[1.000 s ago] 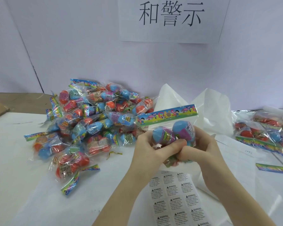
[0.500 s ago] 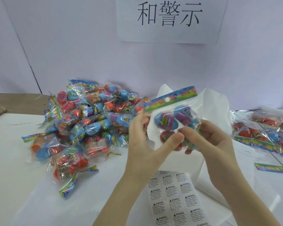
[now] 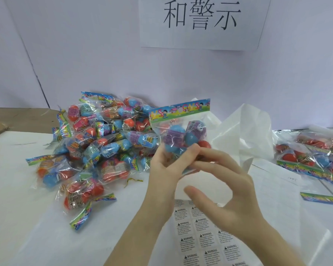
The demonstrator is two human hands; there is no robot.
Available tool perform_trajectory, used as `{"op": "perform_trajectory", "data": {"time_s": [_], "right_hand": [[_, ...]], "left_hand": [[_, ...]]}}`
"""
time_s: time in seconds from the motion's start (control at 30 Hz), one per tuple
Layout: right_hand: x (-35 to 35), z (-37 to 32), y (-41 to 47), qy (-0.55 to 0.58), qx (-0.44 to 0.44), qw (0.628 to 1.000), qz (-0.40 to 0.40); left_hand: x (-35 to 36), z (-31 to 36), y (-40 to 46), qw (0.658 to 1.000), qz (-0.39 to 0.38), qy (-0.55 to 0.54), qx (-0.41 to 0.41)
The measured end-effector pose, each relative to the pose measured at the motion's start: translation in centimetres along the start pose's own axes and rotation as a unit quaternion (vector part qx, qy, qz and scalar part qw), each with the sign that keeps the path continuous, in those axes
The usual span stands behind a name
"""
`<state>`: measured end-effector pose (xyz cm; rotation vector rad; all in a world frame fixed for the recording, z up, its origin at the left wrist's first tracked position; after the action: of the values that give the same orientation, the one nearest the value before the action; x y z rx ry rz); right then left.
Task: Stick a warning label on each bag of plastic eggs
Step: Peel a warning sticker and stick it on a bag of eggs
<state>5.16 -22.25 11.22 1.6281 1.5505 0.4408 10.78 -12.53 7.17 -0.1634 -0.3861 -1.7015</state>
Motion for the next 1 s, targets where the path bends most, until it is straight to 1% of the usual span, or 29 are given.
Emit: {"op": "perform_trajectory", "data": {"time_s": [0.07, 0.13, 0.2, 0.23, 0.3, 0.33, 0.37, 0.5, 0.67, 0.77, 0.9, 1.0], "right_hand": [[-1.0, -0.1, 0.1, 0.010, 0.004, 0.999, 0.043], [-2.5, 0.0, 0.2, -0.023, 0.008, 0.994, 0.107], [-3.4, 0.8, 0.3, -0.032, 0.051, 0.988, 0.143], [-3.4, 1.7, 0.2, -0.005, 0.094, 0.985, 0.142], [-2.6, 3.6, -0.1, 0.100, 0.180, 0.970, 0.125], [-2.3, 4.2, -0.3, 0.146, 0.202, 0.961, 0.121], [-2.2, 4.5, -0.4, 0.165, 0.209, 0.956, 0.122], [-2.3, 3.6, -0.2, 0.143, 0.175, 0.965, 0.134], [-3.4, 3.0, -0.3, 0.100, 0.156, 0.966, 0.178], [-3.7, 2.7, -0.1, 0.096, 0.143, 0.970, 0.172], [-3.6, 3.3, 0.0, 0.104, 0.163, 0.969, 0.156], [-3.6, 3.5, 0.1, 0.065, 0.162, 0.974, 0.142]], "left_hand": [[-0.4, -0.1, 0.1, 1.000, 0.013, -0.003, -0.014], [-0.5, -0.3, 0.3, 0.999, 0.018, -0.011, -0.028], [-0.4, -0.3, 0.3, 0.999, 0.009, -0.017, -0.030], [-0.3, -0.2, 0.3, 0.999, 0.003, -0.016, -0.028], [-0.3, 0.1, 0.4, 1.000, -0.002, -0.002, -0.016], [-0.4, 0.2, 0.4, 1.000, -0.002, 0.011, -0.006], [-0.5, 0.3, 0.5, 1.000, -0.001, 0.026, 0.003], [-0.3, 0.2, 0.5, 0.998, -0.016, 0.058, -0.004], [-0.4, -0.3, 0.5, 0.999, 0.000, 0.036, -0.032], [-0.5, -0.2, 0.5, 0.999, -0.001, 0.042, -0.028], [-0.2, -0.4, 0.5, 0.998, -0.018, 0.062, -0.028], [-0.2, -0.4, 0.5, 0.997, -0.020, 0.070, -0.026]]}}
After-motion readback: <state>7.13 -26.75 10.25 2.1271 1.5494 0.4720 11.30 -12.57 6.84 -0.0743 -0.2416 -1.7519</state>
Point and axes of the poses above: each hand's wrist, its own y-axis towards the middle knuckle, its own x-axis out of the palm, z = x × y, the point moved 9 cm from there along y, towards the middle knuckle, and after that the axes turned 8 degrees about y, right-handed, at the moved point
